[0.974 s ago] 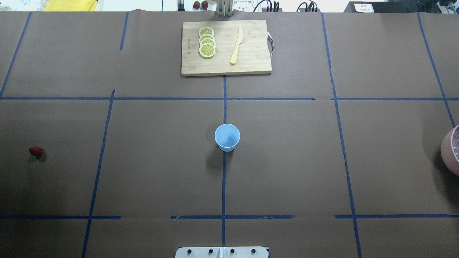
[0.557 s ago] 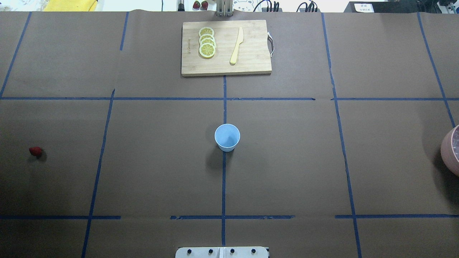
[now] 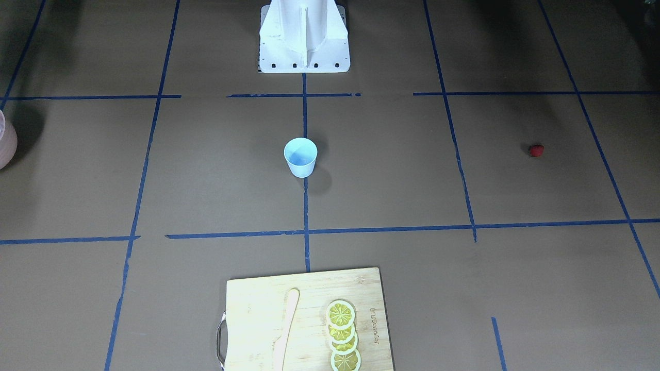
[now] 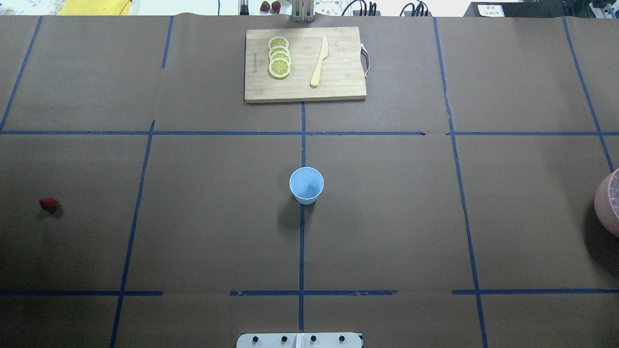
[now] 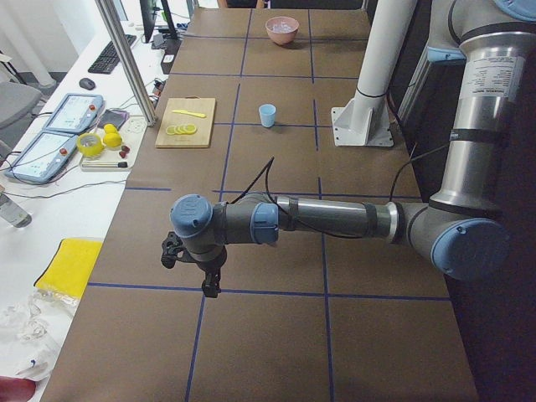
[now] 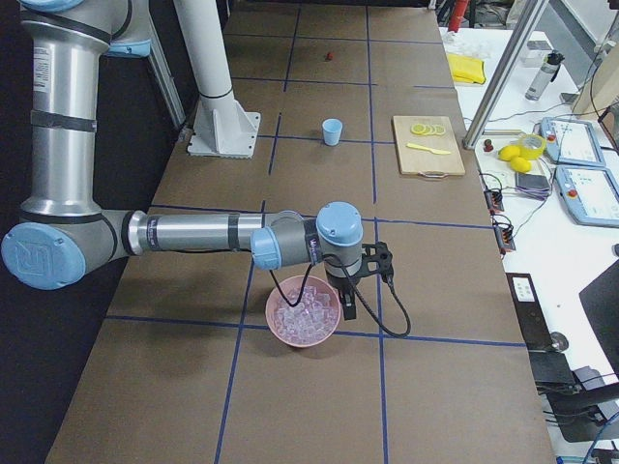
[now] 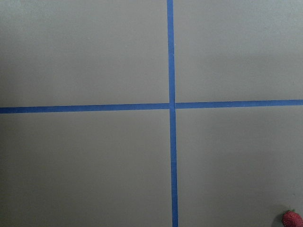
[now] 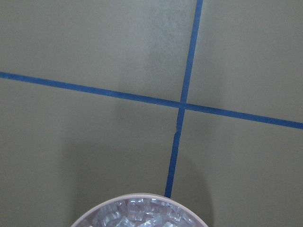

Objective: Put ice and strawberries in cup

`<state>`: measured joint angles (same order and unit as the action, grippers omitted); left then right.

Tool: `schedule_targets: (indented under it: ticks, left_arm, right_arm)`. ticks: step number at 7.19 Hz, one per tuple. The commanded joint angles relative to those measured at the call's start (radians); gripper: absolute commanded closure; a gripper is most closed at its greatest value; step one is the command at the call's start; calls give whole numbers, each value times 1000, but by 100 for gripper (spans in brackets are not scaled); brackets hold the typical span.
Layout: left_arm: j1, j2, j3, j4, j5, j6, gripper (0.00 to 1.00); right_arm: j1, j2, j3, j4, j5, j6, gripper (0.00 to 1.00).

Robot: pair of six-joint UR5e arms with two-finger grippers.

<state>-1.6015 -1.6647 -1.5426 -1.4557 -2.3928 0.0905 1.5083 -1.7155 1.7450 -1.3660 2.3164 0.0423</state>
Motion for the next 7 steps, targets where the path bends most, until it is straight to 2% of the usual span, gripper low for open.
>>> schedule_targets:
  ticks: [1,3,5,7]
  left_arm:
    - [0,0,-1,-2,0,0,0]
    - [0,0,-1,-2,0,0,0]
    - [0,-1,-1,-2,0,0,0]
    - [0,-1,-2,-2,0,0,0]
  right_arm:
    - [-29,-96,4,138,4,14,5]
    - [-135,-98,-4,142,-5,104,8]
    - [-154,-99,-30,143,-5,116,15]
    - [-154,-98,-61,145,-6,105,15]
